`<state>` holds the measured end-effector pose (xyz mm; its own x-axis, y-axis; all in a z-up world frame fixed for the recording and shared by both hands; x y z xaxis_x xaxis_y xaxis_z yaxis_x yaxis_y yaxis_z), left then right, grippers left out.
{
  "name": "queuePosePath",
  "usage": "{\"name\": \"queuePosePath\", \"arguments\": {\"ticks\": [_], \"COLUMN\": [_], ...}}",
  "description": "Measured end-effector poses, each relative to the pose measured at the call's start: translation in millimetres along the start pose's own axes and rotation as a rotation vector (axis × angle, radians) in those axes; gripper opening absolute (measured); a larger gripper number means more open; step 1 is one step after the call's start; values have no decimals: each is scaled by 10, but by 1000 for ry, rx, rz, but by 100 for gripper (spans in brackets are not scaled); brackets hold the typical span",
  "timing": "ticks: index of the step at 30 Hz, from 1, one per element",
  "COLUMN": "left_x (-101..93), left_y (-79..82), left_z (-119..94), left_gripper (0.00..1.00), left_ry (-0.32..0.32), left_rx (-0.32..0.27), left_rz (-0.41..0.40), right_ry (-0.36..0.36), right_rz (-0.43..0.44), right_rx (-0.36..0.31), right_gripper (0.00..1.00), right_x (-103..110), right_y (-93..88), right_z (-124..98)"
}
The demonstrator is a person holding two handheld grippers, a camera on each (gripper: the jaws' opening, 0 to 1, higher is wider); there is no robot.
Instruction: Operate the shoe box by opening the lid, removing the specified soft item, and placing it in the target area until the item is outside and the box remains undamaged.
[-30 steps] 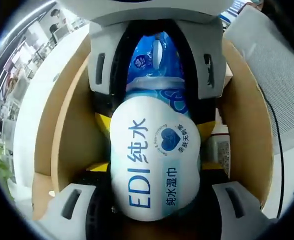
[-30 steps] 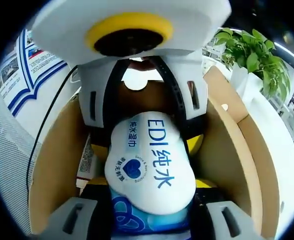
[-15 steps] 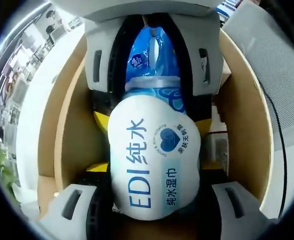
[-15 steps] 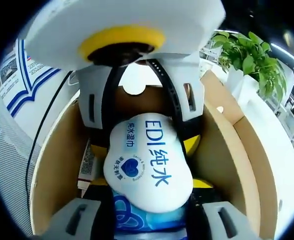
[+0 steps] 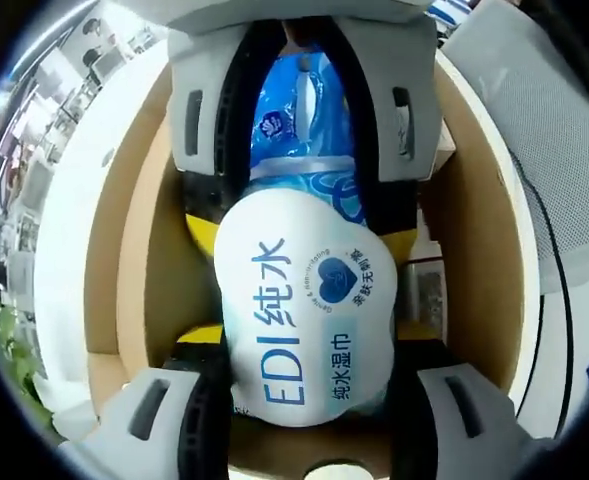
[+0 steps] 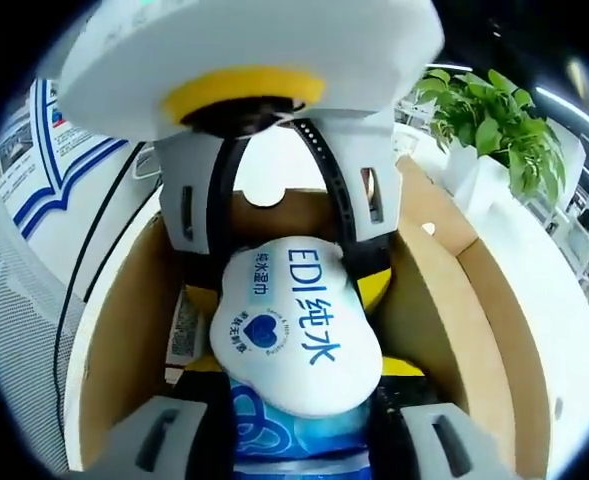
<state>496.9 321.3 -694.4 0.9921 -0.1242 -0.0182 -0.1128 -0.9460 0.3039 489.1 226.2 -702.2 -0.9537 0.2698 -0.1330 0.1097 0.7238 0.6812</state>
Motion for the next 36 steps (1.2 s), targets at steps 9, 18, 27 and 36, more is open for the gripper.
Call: {"name": "queuePosePath", "arguments": {"ticks": [9,18,27,36], "left_x": [8,1,-44,-92], "left_y": [27,86,166,268], "left_z": [-84,-216,-401,-525], "left_gripper": [61,61,61,61], "left_ry": [6,19,42,55], "left_rx": [-12,-14,-3,1], "left_rz": [1,11,28,45], "right_ry": [-2,-14,-35,-50], "right_rz": [-9,-15,-23,-27], "right_rx": [-13,-31,-61,-75], "right_gripper": [45,45,44,44], "right_x": [12,26,42,52], "right_y": [49,124,229,282], "right_z": [-74,-205,-362,-517]}}
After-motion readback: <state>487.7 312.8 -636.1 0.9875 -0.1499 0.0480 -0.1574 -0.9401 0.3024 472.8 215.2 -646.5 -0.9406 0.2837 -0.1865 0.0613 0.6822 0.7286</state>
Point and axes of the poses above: the point that each gripper's makers call its tool centre point, and the gripper's own axes: z roughly forward along the fingers, x roughly to its left, y roughly out of its top, the point moved 9 cm from there along -z, roughly backward along the fingers, and after that the axes turned 7 degrees about -y, right-handed, at the moved point
